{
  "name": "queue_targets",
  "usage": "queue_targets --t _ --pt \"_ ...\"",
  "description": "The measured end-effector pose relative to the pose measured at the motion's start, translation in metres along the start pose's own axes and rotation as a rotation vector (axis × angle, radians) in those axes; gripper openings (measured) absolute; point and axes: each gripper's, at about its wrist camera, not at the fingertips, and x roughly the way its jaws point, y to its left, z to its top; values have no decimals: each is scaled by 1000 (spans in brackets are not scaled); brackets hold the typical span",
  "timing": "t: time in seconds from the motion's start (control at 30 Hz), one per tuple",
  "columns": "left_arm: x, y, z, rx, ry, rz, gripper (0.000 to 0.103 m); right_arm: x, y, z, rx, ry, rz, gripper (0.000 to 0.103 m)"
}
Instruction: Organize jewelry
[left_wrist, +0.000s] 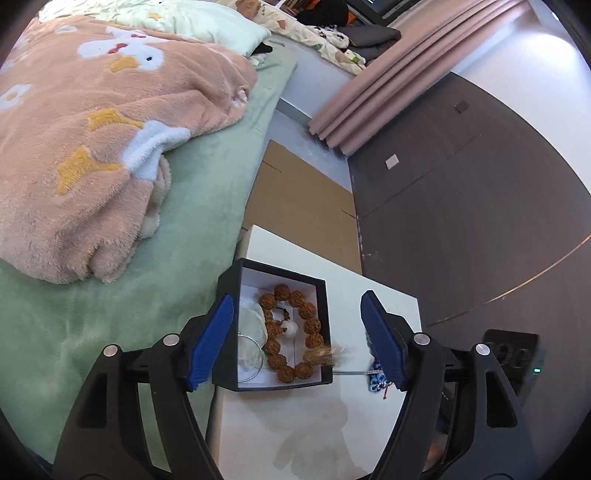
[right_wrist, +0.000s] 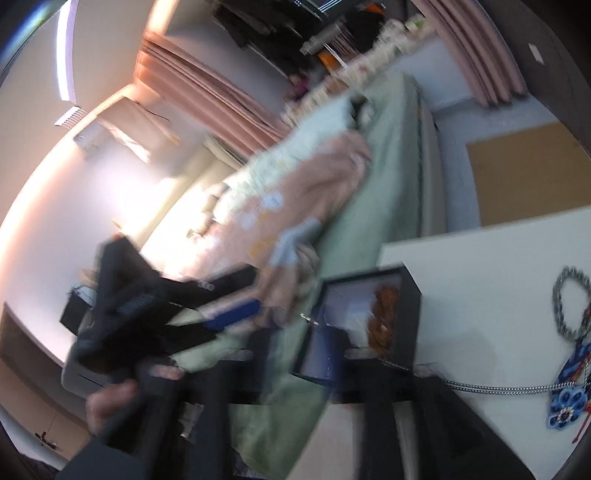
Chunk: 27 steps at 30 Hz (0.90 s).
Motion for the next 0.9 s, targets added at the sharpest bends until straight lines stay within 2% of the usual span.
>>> queue_targets --t 0.03,0.33,0.57,0.7,0.9 --pt "-1 1 0 -1 -2 -2 72 -1 -2 -1 1 -22 -27 82" --pt "5 -6 0 20 10 -11 72 -50 -7 0 13 -92 -91 79" --pt "11 -21 -10 61 26 -15 72 -75 -23 1 64 -88 -183 76" --pt "18 -34 -18 92 41 -22 71 -91 -41 -1 116 -70 -278 76" --pt "35 -58 -32 149 82 -37 69 -120 -76 -8 237 -57 -371 68"
